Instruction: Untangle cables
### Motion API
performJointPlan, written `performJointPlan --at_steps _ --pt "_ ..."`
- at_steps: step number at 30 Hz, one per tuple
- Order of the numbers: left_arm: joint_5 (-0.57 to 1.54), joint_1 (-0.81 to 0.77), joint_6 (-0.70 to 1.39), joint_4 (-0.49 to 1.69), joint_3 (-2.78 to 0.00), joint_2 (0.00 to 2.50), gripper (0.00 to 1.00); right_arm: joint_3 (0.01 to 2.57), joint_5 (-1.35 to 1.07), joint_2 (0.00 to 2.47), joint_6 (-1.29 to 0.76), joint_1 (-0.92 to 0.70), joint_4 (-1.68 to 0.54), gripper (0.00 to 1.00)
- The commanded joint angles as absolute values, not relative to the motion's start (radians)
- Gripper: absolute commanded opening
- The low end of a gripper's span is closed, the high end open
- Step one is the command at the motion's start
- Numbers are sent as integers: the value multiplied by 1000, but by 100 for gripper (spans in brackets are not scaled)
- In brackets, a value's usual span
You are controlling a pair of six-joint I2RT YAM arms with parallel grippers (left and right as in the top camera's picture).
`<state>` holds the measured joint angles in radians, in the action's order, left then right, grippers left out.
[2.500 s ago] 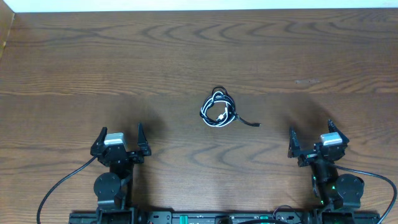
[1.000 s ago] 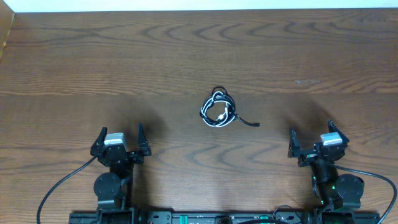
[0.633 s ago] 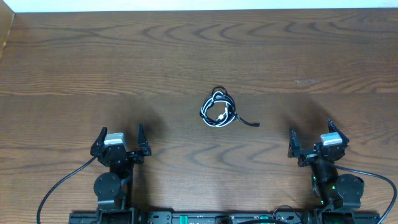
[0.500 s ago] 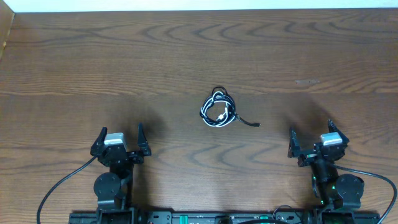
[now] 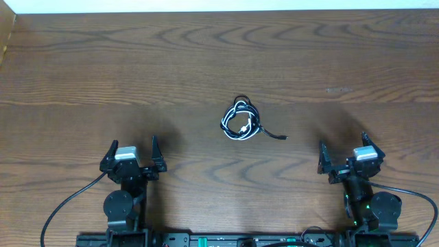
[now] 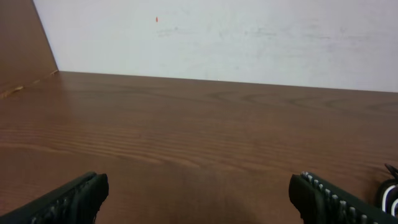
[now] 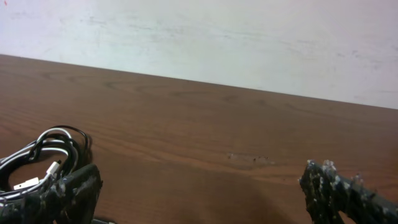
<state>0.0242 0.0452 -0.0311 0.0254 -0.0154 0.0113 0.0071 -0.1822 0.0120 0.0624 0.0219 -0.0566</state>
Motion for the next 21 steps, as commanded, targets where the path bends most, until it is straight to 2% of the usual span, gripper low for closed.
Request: performJointPlan --at_steps 1,21 --pt "10 49 -45 73 -4 12 98 6 -175 7 57 14 -61 99" --pt "10 49 -45 73 -4 12 98 6 -175 7 57 14 -60 99"
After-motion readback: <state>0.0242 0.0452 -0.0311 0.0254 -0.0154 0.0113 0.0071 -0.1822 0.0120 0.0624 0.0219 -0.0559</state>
